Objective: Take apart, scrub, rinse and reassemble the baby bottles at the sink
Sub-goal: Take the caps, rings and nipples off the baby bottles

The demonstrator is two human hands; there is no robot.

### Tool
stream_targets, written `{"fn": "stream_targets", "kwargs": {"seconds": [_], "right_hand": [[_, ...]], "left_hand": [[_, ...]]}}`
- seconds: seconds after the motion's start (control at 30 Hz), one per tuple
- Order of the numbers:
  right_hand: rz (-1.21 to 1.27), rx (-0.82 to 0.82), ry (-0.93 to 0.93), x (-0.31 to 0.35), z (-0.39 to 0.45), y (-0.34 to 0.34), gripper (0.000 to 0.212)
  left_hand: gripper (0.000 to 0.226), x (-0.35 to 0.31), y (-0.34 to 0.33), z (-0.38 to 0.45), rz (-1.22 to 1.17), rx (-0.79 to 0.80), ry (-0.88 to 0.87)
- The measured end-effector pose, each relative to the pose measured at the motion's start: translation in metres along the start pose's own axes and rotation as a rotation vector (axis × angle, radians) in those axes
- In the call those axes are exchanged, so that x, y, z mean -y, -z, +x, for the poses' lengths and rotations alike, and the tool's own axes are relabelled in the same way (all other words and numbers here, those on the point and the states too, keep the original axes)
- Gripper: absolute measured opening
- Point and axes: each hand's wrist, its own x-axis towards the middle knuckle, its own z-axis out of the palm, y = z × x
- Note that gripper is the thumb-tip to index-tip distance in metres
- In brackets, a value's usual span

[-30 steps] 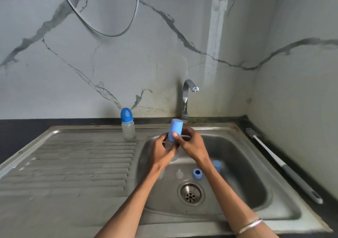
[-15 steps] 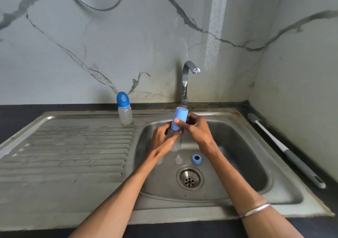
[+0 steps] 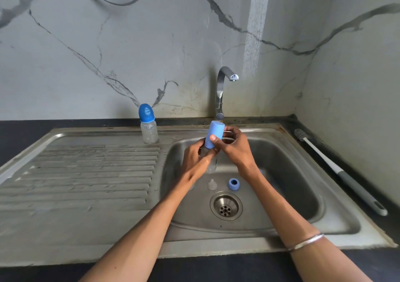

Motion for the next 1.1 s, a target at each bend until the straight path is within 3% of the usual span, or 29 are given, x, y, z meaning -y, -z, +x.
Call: {"fn": "stream_targets", "kwargs": {"seconds": [0.23,0.53,0.8,0.97,1.1], "right_hand": [[0.0,0.003,0.046,0.001,-0.004,0.001,0.038],[-0.034,0.102,0.06,0.001,-0.003,0.007,0.032],[-0.037,-0.018,-0.014,-0.006,-0.005,-0.003,0.064],[-0.042,-0.01,0.04,-0.001,-0.004,-0.002,0.047],[0.02,0.149,0.045,0.001,0.001,0.006,0.034]], "left_hand": [[0.02,0.002,-0.003,0.002,-0.005,0.01,-0.026],[0.043,0.004,-0.003,0.003,0.0,-0.028,-0.024],[0.029,0.005,-0.004,0.002,0.056,0.013,-0.029],[0.047,0.007,-0.003,0.005,0.01,0.008,0.001],[0.032,0.004,-0.001,0.006,-0.044,0.015,0.002]]}}
